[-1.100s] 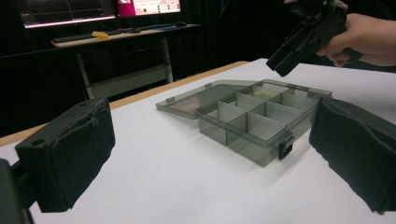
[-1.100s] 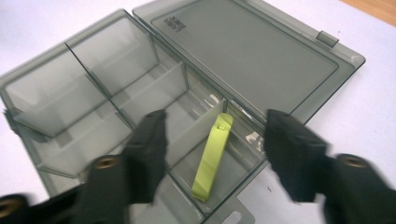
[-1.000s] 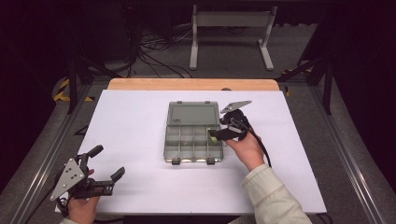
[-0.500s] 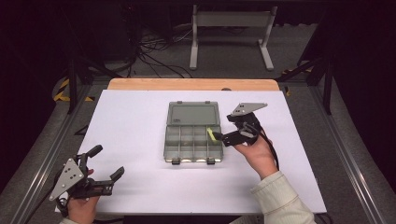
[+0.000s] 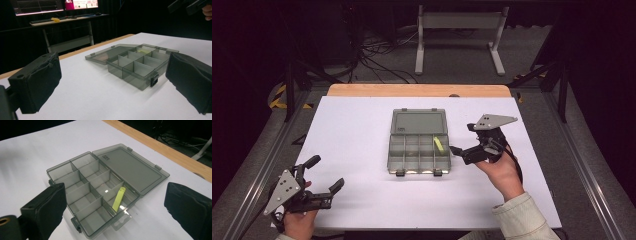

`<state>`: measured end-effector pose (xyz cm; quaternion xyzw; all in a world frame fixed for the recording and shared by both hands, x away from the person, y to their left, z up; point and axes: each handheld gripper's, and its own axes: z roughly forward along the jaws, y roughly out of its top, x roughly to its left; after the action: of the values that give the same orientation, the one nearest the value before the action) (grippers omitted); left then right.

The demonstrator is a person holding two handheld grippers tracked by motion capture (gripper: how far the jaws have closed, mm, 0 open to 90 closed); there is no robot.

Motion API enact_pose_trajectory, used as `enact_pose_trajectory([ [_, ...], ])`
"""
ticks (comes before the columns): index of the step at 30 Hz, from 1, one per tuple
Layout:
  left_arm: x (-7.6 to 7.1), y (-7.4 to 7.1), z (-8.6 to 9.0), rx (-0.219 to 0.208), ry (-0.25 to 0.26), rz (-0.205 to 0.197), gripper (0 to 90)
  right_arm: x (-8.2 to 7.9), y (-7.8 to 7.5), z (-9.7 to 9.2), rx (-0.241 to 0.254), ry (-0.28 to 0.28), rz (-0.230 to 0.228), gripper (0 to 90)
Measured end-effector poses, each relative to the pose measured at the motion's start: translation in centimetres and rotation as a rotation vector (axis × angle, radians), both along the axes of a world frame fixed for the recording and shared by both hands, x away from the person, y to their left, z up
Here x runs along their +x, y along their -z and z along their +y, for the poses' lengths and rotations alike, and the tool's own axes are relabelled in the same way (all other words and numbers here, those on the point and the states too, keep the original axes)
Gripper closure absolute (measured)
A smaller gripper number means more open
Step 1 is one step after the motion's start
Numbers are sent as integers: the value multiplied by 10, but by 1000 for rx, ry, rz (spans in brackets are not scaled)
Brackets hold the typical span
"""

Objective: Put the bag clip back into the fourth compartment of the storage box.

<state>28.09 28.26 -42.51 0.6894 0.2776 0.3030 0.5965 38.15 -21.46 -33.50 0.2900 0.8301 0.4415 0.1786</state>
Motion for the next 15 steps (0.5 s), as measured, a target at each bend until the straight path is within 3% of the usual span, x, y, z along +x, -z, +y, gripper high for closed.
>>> enact_pose_trajectory([
  [15,0,0,0,-2,-3,-2,9,-24,1,-26,32,-7,-62,13],
])
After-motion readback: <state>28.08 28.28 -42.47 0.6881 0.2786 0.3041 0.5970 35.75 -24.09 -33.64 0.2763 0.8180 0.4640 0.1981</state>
